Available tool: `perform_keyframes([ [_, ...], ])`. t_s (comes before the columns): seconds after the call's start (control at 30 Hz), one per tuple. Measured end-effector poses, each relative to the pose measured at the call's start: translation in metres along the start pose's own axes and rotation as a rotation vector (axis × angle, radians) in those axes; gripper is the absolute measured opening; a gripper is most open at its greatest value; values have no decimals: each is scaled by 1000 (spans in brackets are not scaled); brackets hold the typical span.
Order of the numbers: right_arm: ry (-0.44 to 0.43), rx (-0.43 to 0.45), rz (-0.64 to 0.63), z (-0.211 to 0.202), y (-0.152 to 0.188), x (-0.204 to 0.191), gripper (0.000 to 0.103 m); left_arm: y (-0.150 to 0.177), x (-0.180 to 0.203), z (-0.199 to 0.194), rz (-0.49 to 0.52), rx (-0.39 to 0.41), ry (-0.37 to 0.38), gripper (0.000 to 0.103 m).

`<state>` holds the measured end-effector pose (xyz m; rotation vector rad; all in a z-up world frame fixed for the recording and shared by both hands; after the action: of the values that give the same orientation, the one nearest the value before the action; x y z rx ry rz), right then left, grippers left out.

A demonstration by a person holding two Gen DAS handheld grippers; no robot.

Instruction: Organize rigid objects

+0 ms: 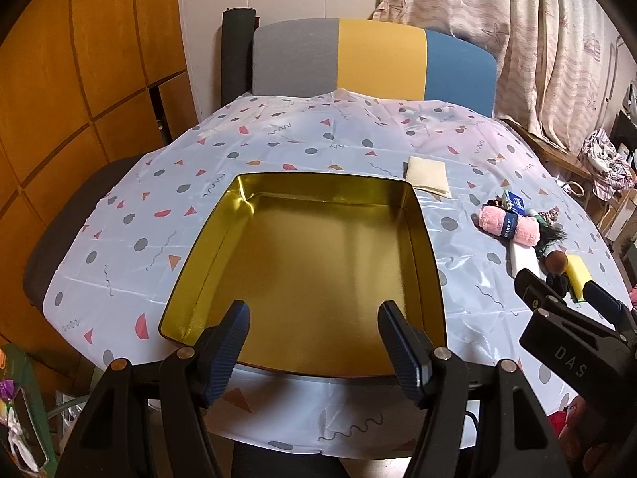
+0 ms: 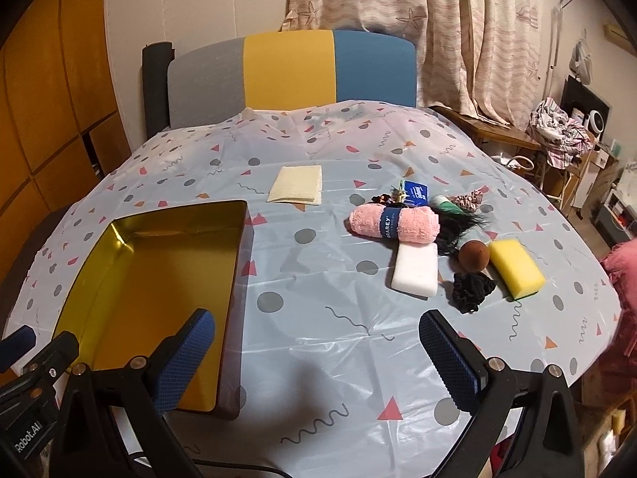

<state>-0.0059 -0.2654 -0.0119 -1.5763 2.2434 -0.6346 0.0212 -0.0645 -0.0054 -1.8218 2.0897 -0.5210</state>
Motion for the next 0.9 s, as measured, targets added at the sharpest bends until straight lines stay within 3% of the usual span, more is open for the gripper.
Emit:
perform_keyframes([
  [0.9,-8,-19,-1,8,2,0,103,2,0,6,-1,-23,-3,68],
])
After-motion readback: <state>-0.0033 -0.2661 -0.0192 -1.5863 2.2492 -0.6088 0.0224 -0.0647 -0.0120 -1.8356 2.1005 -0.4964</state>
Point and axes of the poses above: each gripper's, at about its wrist camera, not at the fingertips, and z roughly the way its jaws point, x to its right, y to its underside, the point moved 6 cm from there along z, roughly the way its jaws point, and after that the axes turned 13 degrees about -x, right-handed, at the moved point
